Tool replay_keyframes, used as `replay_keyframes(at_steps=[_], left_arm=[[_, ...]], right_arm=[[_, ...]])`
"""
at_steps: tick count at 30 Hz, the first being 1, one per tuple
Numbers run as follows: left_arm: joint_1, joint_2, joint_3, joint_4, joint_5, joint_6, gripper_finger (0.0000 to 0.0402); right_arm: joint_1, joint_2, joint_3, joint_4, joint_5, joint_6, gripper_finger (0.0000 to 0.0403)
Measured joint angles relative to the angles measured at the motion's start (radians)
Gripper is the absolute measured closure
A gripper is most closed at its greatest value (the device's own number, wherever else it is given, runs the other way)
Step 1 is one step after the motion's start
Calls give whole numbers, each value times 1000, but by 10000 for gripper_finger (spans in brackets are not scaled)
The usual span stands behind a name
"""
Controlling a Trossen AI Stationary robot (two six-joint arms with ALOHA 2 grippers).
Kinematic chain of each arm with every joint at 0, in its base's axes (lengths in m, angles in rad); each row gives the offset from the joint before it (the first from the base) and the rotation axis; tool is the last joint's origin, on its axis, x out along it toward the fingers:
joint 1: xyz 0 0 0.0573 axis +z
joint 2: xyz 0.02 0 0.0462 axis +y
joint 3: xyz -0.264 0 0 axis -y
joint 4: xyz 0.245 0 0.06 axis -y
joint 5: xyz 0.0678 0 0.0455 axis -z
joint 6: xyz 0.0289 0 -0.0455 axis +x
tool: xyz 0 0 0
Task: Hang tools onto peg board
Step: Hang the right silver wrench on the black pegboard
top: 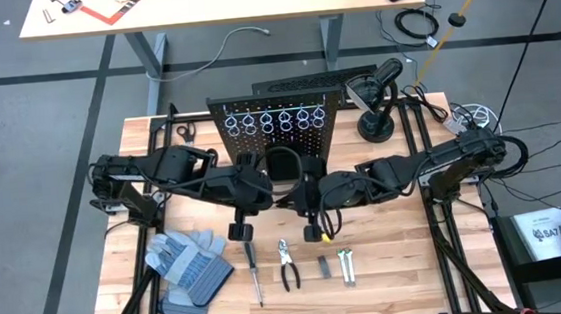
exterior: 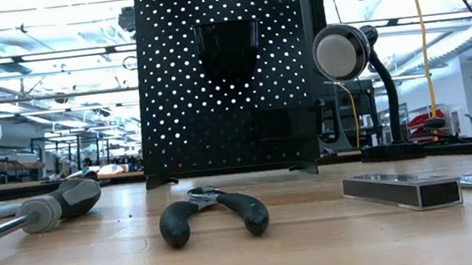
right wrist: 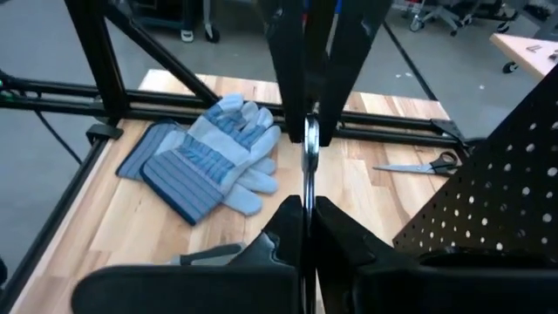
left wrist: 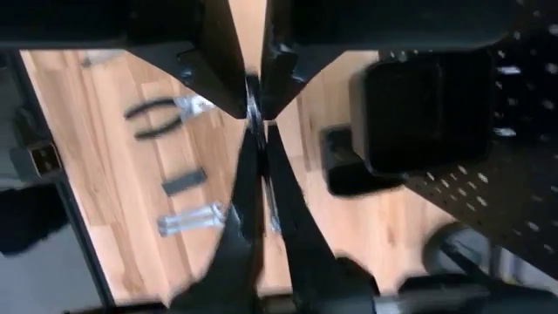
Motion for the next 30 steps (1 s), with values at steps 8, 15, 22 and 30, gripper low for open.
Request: replay_keyframes(at_steps=[8,15,22,30], left_arm=[[-37,-90,-1,123,-146,3,296],[-76,-217,-1,249,-284,28,271],[-121,-302,0,356,-381,79,270],[-146,-323,0,349,-464,81,270]], right_arm=[[5,-23,0,41,43,-18,399],[19,-83,0,88,163,-83,399],[48,-157,0,213,256,-206,399],[50,-231,0,299,316,-317,399]])
